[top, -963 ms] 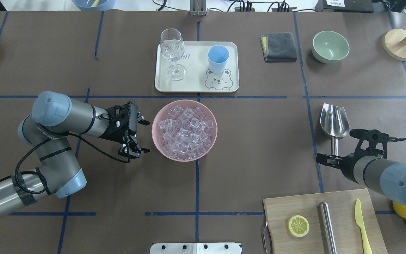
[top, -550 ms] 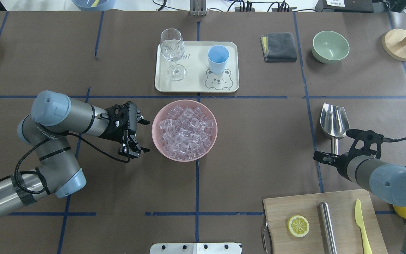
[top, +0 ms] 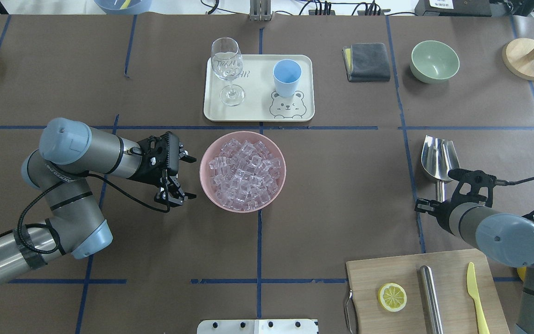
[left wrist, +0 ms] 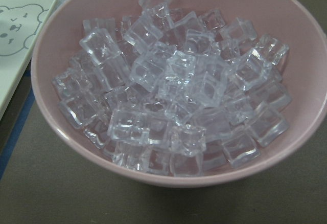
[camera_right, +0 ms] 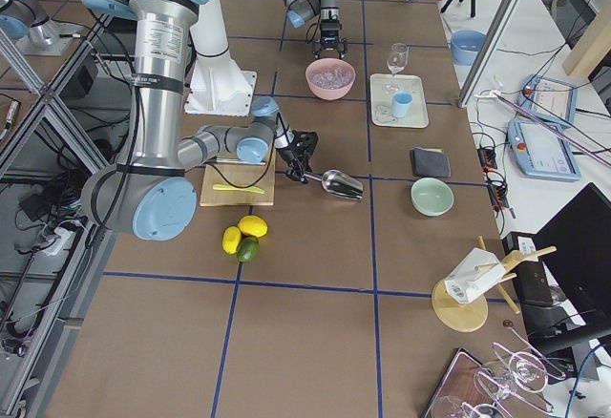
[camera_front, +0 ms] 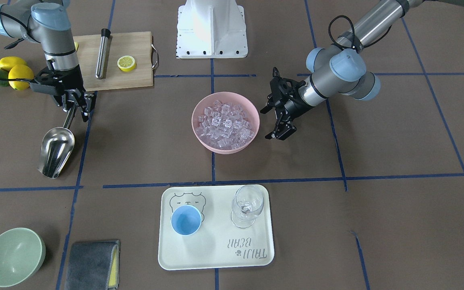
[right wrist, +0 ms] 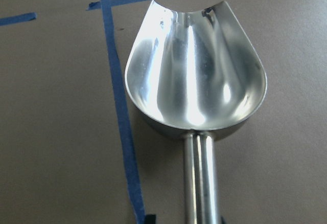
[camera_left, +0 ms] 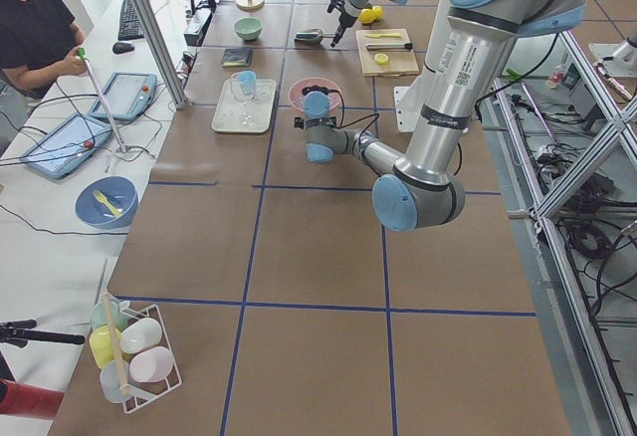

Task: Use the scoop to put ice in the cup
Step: 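Lower the right gripper and close it on the metal scoop handle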

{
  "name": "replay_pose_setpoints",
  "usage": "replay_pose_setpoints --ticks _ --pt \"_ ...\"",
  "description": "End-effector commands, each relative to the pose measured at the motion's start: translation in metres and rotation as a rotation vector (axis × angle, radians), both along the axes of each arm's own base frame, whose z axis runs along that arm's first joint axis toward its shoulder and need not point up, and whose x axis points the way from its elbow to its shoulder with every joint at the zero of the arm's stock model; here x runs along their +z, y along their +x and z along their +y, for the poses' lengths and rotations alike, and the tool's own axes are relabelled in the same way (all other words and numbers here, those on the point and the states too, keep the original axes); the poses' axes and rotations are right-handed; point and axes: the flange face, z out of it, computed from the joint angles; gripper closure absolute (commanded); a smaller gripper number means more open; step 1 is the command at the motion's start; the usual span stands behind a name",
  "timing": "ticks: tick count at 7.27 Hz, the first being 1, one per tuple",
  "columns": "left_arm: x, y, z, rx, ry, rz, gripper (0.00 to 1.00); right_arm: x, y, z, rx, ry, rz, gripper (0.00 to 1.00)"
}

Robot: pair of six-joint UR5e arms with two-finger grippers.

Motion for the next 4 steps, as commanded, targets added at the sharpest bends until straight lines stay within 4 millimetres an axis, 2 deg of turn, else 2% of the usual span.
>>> replay_pose_setpoints --ticks 1,2,3,4 --pt "0.0 0.0 0.0 0.0 0.0 0.0 0.0 -0.007 0.005 0.001 -0.015 0.006 -0.008 1.0" --pt "-0.001 -0.002 -0.002 -0.003 0.001 0.001 0.0 -0.017 0.016 0.005 -0.057 0.048 0.004 1.0" --pt "-0.001 -0.003 -0.002 -0.005 -0.001 0.001 0.0 -0.046 0.029 0.01 -0.099 0.103 -0.02 1.0" --pt "-0.001 -0.003 -0.002 -0.005 -0.001 0.001 0.0 -0.067 0.036 0.013 -0.127 0.145 -0.031 1.0"
